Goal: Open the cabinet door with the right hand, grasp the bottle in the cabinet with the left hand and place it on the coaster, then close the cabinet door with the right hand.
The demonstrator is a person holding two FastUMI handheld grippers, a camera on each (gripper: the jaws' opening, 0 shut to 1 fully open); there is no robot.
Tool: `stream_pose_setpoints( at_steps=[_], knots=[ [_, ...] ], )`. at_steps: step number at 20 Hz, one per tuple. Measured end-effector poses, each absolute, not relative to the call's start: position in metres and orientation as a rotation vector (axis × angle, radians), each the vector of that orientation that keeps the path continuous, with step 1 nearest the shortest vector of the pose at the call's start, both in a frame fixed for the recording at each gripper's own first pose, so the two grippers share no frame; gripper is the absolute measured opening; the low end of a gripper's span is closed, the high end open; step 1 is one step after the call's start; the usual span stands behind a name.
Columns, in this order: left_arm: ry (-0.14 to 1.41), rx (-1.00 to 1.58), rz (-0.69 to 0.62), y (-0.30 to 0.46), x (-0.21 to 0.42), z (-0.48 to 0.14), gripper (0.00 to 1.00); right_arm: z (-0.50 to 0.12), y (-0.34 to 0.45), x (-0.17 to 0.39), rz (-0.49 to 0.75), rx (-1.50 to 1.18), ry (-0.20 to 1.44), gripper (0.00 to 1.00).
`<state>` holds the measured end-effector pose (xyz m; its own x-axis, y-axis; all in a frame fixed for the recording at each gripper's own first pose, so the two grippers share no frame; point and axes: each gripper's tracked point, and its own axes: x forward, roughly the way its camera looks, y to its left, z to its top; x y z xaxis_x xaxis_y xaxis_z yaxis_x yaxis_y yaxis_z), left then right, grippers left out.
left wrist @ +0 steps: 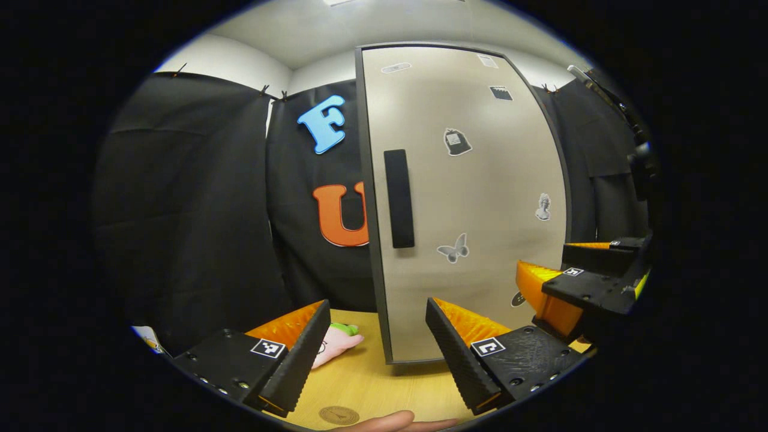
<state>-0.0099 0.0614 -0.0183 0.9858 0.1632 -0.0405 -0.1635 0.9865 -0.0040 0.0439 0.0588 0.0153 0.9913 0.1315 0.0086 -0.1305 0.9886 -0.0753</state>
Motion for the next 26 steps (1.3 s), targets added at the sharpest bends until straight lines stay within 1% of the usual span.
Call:
stream_pose_setpoints(
  at_steps=[9,14,19,21,22,23,24,25,26],
  knots=[
    [0.075,-0.007,0.315,0.121,-0.039,-0.03,0.96,0.045,0.134,0.062,0.295,-0.135,-0.111,0.98],
    [0.104,-0.011,0.381,0.144,-0.052,-0.041,0.96,0.063,0.174,0.072,0.362,-0.192,-0.175,0.99],
    [0.154,-0.019,0.426,0.159,-0.064,-0.058,0.96,0.092,0.2,0.097,0.369,-0.141,-0.214,1.0],
    [0.185,-0.031,0.436,0.16,-0.066,-0.07,0.96,0.104,0.204,0.105,0.355,-0.144,-0.245,1.0],
    [0.2,-0.036,0.439,0.16,-0.068,-0.074,0.96,0.111,0.211,0.103,0.371,-0.147,-0.275,1.0],
    [0.209,-0.04,0.438,0.161,-0.067,-0.076,0.96,0.114,0.215,0.103,0.378,-0.159,-0.296,0.99],
    [0.211,-0.039,0.441,0.161,-0.067,-0.075,0.97,0.116,0.214,0.104,0.355,-0.181,-0.308,0.94],
    [0.205,-0.033,0.445,0.162,-0.067,-0.072,0.97,0.119,0.212,0.104,0.321,-0.197,-0.321,0.93],
    [0.197,-0.028,0.444,0.16,-0.067,-0.069,0.96,0.117,0.217,0.107,0.334,-0.2,-0.317,0.88]
  ],
)
